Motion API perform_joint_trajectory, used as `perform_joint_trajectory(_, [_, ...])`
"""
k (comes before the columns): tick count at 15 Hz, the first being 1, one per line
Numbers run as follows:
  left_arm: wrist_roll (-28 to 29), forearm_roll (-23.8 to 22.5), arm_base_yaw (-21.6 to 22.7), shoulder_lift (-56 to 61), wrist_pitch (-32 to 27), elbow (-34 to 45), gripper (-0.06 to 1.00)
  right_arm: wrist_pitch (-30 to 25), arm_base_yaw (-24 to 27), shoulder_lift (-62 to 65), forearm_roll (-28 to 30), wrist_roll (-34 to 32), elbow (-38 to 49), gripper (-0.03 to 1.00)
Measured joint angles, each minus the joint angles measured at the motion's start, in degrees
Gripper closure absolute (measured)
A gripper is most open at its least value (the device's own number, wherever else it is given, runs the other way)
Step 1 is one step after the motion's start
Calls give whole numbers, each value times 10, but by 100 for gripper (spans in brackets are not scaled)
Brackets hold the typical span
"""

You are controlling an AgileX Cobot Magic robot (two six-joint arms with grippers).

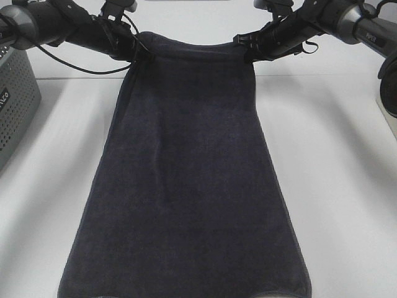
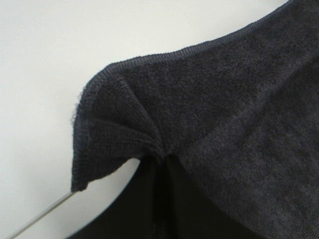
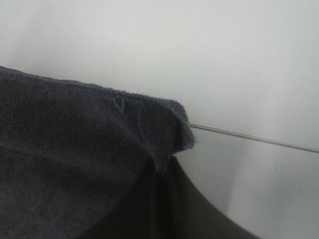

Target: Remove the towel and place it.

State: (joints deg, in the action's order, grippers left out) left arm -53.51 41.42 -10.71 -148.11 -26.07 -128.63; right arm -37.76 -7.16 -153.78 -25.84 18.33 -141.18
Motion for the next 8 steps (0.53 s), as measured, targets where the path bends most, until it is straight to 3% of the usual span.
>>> perform_joint_trajectory(8, [-19, 13, 0, -48, 42, 0, 92, 36, 0, -41, -3, 0, 0, 95])
